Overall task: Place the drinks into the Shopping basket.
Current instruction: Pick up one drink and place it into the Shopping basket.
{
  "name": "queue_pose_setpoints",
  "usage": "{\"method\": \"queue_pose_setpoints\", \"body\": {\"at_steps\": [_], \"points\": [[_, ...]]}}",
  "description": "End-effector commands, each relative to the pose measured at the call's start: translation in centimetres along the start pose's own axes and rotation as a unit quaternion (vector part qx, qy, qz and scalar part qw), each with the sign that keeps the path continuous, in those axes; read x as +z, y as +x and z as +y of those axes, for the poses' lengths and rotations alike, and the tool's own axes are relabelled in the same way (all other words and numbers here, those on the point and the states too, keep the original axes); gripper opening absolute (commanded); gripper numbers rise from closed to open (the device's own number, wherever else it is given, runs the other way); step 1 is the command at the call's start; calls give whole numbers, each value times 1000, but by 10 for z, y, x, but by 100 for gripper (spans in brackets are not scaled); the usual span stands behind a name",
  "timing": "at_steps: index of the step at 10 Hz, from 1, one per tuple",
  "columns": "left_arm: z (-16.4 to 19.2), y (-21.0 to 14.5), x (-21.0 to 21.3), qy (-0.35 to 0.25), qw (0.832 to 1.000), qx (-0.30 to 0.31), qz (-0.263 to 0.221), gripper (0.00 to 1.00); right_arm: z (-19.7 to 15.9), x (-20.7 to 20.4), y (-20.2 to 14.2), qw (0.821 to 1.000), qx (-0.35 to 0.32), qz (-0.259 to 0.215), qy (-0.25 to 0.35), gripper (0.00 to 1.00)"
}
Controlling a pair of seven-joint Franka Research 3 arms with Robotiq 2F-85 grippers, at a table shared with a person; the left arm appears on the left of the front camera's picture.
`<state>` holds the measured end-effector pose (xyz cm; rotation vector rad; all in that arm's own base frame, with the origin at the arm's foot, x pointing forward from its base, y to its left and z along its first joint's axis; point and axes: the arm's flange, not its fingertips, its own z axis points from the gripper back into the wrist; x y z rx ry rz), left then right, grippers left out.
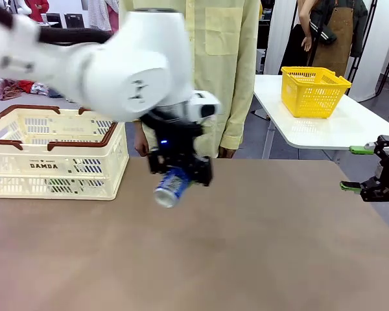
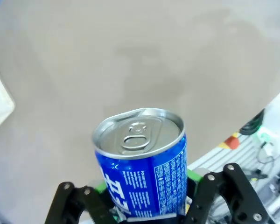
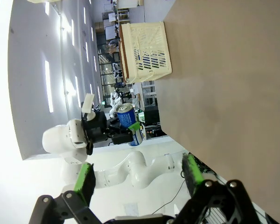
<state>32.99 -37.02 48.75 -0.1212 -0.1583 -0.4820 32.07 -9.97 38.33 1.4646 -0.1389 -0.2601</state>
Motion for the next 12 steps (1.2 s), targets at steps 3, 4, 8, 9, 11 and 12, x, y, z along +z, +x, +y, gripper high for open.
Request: {"method": "queue_pose_setpoints", "body": {"at_steps": [3,4,8,9,11,12], "points": [[18,-23,-2,-2,1000,5,-12,0,4,-1,1,1000,-3,-6,5,100],[18,-23,-2,-2,1000,5,-12,0,4,-1,1,1000,-3,-6,5,100],[16,-28,-6,-3,1000,7,-12,0,4,-1,1,1000,-3,-6,5,100],[46,-15,12,-4,998,38,-46,0,4,-1,1,1000,-3,-6,5,100],[136,12,60,-7,991,89,-97,0,4,-1,1,1000,-3,-6,5,100],[181,28,73,8,991,91,-99,0,4,-1,1,1000,-3,-6,5,100]]}}
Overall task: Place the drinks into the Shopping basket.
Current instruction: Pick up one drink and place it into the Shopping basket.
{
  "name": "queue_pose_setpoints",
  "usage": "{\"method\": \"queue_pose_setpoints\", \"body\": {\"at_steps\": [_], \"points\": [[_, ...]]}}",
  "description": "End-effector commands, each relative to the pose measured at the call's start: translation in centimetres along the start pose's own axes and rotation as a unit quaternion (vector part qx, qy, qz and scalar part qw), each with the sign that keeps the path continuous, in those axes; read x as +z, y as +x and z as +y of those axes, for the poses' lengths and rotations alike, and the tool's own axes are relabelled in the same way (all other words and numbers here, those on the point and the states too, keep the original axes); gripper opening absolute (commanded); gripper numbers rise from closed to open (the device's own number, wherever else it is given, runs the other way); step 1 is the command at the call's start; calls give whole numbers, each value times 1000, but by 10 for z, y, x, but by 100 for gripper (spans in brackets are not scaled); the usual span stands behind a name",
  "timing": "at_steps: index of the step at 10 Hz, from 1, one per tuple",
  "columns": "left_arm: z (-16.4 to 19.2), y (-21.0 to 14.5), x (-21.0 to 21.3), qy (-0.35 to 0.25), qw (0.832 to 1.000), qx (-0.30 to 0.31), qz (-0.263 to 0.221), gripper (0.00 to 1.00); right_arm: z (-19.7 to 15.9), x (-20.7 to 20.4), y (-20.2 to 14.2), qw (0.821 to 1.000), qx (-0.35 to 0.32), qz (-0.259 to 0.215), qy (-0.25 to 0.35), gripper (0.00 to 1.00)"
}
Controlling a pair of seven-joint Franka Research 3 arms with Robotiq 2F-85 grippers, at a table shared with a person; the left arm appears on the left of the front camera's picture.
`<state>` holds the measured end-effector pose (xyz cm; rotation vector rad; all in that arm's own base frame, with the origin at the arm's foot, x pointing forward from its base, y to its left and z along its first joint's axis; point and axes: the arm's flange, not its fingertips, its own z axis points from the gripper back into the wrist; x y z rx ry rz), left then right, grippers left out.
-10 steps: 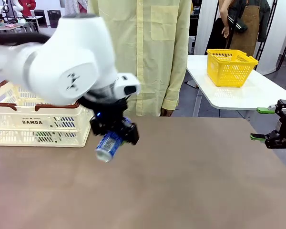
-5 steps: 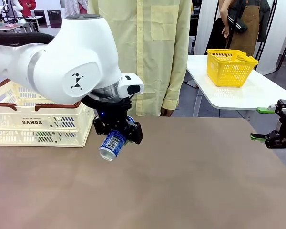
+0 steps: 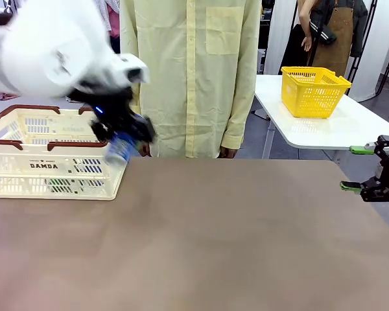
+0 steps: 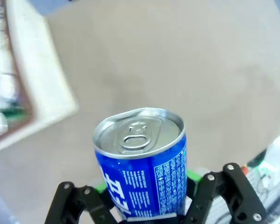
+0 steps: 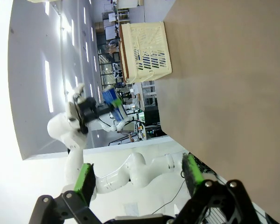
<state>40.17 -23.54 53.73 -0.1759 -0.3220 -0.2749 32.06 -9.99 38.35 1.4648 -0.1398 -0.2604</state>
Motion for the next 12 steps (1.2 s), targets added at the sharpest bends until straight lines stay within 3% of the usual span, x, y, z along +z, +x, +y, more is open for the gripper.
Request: {"method": "queue_pose_setpoints", "body": {"at_steps": [1,2,4,6,12], "points": [[72,48,8,11,1000,-8,2,0,4,-1,1,1000,-3,-6,5,100],[122,68,4,44,999,21,13,0,4,-1,1,1000,-3,-6,5,100],[235,99,-7,38,991,130,19,0,4,-1,1,1000,-3,-6,5,100],[301,110,-32,40,979,195,46,0,4,-1,1,1000,-3,-6,5,100],[333,100,-59,47,976,202,69,0,4,-1,1,1000,-3,-6,5,100]]}}
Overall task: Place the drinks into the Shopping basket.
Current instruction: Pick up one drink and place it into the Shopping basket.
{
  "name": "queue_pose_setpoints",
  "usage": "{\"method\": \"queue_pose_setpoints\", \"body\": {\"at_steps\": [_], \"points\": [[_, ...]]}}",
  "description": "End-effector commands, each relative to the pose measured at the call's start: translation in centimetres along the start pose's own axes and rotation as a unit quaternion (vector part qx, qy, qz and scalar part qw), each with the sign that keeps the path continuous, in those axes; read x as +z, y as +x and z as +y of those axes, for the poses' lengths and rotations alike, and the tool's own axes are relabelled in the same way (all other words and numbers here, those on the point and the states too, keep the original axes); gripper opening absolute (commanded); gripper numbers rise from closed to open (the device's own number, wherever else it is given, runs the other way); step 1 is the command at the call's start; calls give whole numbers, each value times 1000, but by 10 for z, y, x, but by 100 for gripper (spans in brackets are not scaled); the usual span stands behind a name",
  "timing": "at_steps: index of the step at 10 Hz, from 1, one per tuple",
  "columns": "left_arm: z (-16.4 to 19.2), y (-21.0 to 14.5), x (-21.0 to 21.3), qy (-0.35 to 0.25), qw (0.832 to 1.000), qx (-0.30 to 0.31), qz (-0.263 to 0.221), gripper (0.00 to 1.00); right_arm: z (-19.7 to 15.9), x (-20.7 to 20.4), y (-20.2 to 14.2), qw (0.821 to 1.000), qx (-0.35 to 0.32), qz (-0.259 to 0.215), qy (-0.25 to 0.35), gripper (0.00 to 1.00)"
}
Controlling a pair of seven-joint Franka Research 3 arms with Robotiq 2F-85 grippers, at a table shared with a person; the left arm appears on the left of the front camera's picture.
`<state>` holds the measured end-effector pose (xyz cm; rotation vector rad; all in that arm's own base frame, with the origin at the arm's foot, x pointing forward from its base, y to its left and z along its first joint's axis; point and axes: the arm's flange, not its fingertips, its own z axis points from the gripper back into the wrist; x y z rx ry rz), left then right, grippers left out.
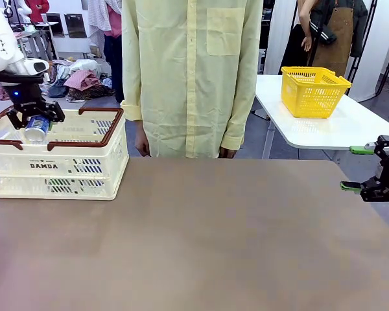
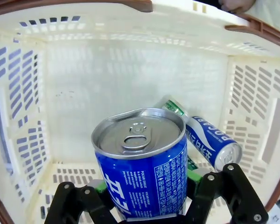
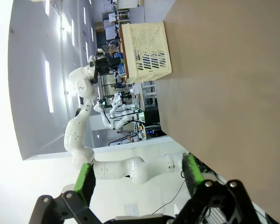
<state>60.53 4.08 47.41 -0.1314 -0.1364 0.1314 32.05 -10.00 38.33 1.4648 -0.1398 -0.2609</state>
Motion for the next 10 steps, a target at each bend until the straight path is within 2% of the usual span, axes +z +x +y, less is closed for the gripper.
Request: {"method": "queue_pose_setpoints", "body": {"at_steps": [1,4,7,10], "points": [[3,2,0,3,1000,-1,-9,0,4,-1,1,1000,-3,-5,5,100],[1,2,-5,1,1000,1,0,0,4,-1,1,1000,-3,-5,5,100],[2,0,-23,14,998,-66,15,0,4,-1,1,1000,-3,-5,5,100],[11,1,-49,26,997,-66,28,0,4,-1,1,1000,-3,-5,5,100]]}}
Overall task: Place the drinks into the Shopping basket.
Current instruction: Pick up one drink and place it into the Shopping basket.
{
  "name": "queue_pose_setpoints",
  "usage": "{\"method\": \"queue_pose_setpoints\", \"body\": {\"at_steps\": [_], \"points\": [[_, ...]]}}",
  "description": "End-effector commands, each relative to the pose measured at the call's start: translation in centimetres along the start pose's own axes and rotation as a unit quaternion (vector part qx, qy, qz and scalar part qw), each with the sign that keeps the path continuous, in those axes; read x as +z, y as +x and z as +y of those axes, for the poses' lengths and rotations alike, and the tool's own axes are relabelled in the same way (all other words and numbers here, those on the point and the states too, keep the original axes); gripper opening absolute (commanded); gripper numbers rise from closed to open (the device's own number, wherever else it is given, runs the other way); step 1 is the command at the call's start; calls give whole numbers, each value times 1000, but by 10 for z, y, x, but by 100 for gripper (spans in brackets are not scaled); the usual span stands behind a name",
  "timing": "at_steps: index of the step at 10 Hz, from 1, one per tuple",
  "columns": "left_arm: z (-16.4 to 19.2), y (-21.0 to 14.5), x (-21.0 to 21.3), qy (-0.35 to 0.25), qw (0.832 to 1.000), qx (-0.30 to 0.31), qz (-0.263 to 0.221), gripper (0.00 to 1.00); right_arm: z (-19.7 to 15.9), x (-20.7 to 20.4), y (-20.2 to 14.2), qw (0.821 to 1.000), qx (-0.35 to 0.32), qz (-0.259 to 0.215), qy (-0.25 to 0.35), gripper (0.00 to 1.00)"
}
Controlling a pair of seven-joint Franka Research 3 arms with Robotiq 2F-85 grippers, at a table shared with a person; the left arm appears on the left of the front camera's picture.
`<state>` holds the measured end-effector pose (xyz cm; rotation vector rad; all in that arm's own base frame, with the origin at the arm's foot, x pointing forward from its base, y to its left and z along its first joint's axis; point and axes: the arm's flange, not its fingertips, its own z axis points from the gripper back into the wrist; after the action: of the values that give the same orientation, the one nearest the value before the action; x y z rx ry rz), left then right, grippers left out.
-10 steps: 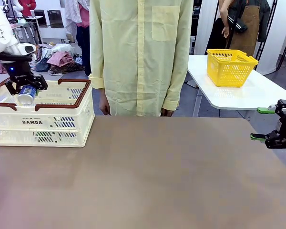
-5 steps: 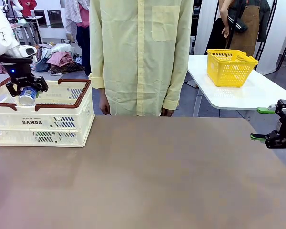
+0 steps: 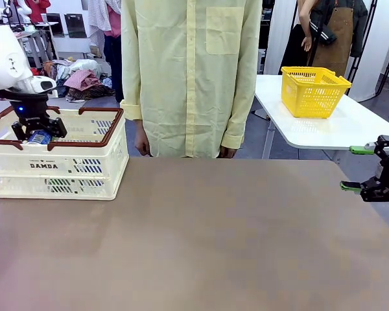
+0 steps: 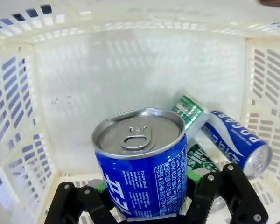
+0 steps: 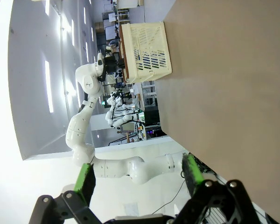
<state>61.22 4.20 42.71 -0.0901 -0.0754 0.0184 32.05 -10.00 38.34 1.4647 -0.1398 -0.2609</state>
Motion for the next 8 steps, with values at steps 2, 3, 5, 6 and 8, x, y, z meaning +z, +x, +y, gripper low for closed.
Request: {"method": "queue_pose_setpoints", "body": {"at_steps": [2,3,5,6,8], "points": [[5,1,-16,11,1000,-19,3,0,4,-1,1,1000,-3,-5,5,100],[7,2,-21,11,1000,-15,13,0,4,-1,1,1000,-3,-5,5,100],[11,2,-27,9,999,-19,24,0,4,-1,1,1000,-3,-5,5,100],[12,4,-28,8,999,-20,28,0,4,-1,1,1000,-3,-5,5,100],[12,7,-30,10,999,-22,35,2,4,-1,1,1000,-3,-5,5,100]]}}
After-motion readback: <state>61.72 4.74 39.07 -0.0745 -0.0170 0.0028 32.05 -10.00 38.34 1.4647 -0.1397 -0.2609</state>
